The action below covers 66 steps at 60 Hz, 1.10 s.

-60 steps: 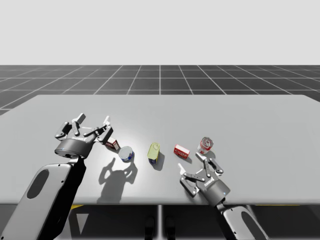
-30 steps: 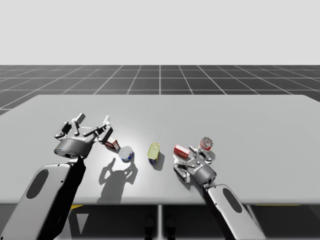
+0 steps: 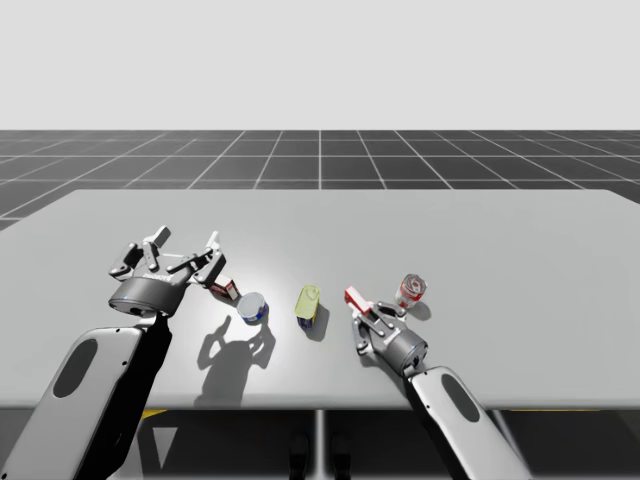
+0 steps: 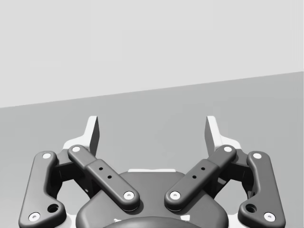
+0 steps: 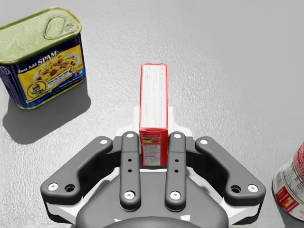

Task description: Grasp the gelatin box and hold it up.

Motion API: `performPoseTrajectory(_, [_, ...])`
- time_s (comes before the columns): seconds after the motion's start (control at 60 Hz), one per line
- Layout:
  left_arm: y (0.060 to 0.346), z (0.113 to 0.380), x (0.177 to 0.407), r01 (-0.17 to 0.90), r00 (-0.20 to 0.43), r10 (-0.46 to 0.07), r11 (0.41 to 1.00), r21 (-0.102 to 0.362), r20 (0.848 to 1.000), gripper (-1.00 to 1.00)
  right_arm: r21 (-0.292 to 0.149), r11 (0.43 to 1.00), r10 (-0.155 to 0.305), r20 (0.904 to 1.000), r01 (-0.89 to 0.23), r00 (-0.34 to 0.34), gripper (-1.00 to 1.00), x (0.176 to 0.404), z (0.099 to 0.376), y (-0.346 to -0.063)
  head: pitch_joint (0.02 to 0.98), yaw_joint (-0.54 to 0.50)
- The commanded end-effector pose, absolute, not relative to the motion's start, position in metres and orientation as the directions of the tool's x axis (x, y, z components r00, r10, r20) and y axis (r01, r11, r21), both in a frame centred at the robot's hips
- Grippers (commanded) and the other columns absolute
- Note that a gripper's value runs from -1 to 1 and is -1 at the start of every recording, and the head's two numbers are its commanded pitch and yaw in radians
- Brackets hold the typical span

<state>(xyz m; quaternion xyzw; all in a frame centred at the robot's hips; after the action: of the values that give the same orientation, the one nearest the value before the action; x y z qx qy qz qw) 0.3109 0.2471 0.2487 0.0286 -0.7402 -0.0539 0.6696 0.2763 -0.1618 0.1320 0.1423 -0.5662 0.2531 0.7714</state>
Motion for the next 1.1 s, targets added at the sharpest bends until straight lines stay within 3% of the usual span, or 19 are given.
performPoseTrajectory(0.017, [0.247, 0.248, 0.311, 0.029, -0.101, -0.117, 0.992, 0.12, 0.988, -1.0, -0.061, 0.857, 0.226, 0.9366, -0.511, 0.267, 1.0, 0.274, 0.123, -0.165, 0.619, -0.17])
performPoseTrajectory(0.2, [0.248, 0.248, 0.311, 0.028, -0.101, -0.118, 0.992, 0.121, 0.988, -1.0, -0.059, 0.856, 0.224, 0.938, -0.514, 0.265, 1.0, 0.273, 0.123, -0.165, 0.469, -0.17])
performPoseTrajectory(0.367, [0.248, 0.248, 0.31, 0.027, -0.102, -0.117, 0.992, 0.12, 0.988, -1.0, -0.058, 0.858, 0.217, 0.9416, -0.511, 0.257, 1.0, 0.272, 0.123, -0.165, 0.43, -0.18])
performPoseTrajectory(0.583, [0.249, 0.248, 0.31, 0.025, -0.102, -0.111, 0.993, 0.115, 0.989, -1.0, -0.052, 0.859, 0.174, 0.9652, -0.51, 0.195, 1.0, 0.267, 0.14, -0.162, 0.424, -0.17])
performPoseTrajectory(0.783, [0.249, 0.248, 0.311, 0.024, -0.101, -0.11, 0.993, 0.112, 0.989, -1.0, -0.072, 0.865, 0.147, 0.9824, -0.497, 0.115, 1.0, 0.261, 0.18, -0.156, 0.429, -0.17])
performPoseTrajectory(0.917, [0.25, 0.249, 0.311, 0.022, -0.102, -0.109, 0.993, 0.112, 0.989, -1.0, -0.104, 0.867, 0.127, 0.9917, -0.487, 0.015, 1.0, 0.258, 0.221, -0.153, 0.428, -0.17])
performPoseTrajectory(1.1, [0.25, 0.249, 0.311, 0.019, -0.106, -0.111, 0.993, 0.114, 0.988, -1.0, -0.122, 0.869, 0.076, 0.9905, -0.48, -0.115, 1.0, 0.255, 0.273, -0.152, 0.428, -0.17])
